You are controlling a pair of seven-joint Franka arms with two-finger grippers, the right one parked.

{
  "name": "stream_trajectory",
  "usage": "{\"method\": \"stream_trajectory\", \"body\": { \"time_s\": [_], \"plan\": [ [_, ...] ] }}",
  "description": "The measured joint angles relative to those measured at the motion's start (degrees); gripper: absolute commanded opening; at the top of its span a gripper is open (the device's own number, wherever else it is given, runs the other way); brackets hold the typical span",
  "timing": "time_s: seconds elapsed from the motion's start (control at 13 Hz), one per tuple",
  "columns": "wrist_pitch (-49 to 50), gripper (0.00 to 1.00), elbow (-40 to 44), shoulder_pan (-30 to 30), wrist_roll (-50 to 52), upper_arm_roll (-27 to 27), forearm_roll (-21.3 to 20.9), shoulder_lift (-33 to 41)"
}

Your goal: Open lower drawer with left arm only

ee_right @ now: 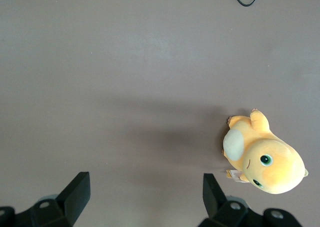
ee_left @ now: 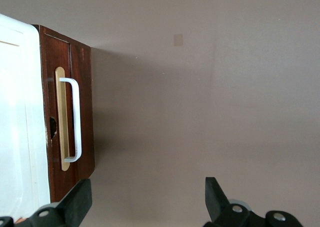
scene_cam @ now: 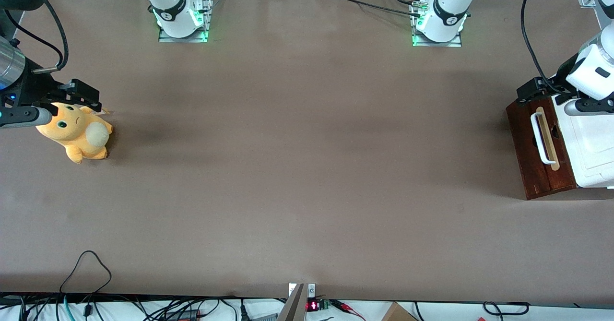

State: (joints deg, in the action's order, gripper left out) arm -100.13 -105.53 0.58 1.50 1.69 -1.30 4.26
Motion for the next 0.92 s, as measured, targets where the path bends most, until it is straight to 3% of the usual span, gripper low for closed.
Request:
{"method": "stream_trajectory", "body": {
  "time_s": [0.92],
  "plan": [
    [1.73, 1.00, 0.52, -0.26, 0.00, -0.09, 0.00, -0.45]
  ]
}}
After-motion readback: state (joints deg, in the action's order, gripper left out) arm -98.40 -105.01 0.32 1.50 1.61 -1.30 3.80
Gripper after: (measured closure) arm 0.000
